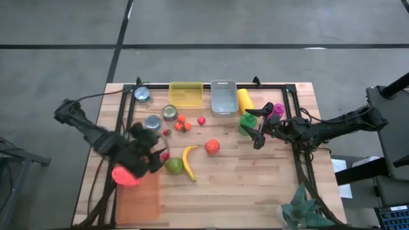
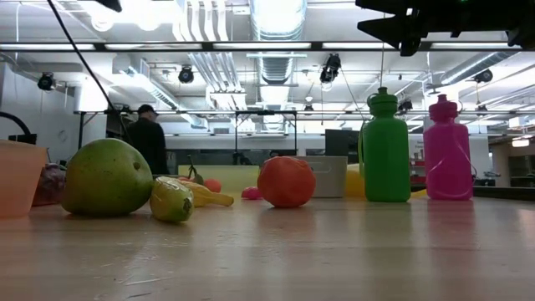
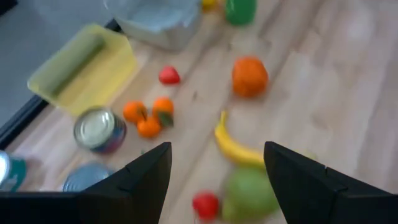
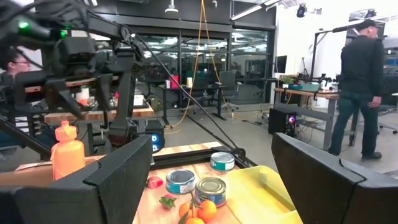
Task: Pick & Place Food Item
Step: Put the green tumbler into the orange bin
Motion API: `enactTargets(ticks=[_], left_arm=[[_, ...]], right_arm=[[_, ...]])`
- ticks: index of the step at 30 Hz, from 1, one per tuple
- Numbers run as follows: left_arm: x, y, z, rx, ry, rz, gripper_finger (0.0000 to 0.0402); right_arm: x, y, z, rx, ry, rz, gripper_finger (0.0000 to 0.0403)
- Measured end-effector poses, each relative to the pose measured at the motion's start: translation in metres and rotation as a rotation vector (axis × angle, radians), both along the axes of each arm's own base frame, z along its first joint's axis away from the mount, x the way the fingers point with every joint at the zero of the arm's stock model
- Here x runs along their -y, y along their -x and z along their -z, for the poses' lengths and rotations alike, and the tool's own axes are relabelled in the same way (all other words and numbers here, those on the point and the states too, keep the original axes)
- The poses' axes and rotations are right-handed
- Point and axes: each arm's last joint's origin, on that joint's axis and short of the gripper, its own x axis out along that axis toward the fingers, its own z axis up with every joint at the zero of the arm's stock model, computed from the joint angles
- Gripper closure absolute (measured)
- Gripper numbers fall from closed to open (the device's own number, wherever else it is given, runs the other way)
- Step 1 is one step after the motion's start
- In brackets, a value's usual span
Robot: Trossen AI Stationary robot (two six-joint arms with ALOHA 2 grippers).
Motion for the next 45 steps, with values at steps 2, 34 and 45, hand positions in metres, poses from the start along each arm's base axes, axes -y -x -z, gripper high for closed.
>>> enactTargets(ticks=[2, 34, 45], left_arm=[[-0.013, -0.015, 0.000, 0.027, -0.021, -0.006, 0.0144], [-0.083, -0.097, 0.072, 0.465, -0.149, 0.301, 0.0144], [-0.085, -0.097, 0.073, 0.453, -0.168, 0.308, 0.0145]], right_arm=[[0.000, 0.000, 0.000, 0.000, 0.001, 0.000, 0.0075], [0.000, 0.000, 0.000, 0.000, 0.000, 0.000, 0.0075], [0.000, 0.000, 0.000, 0.000, 0.000, 0.000, 0.0075]])
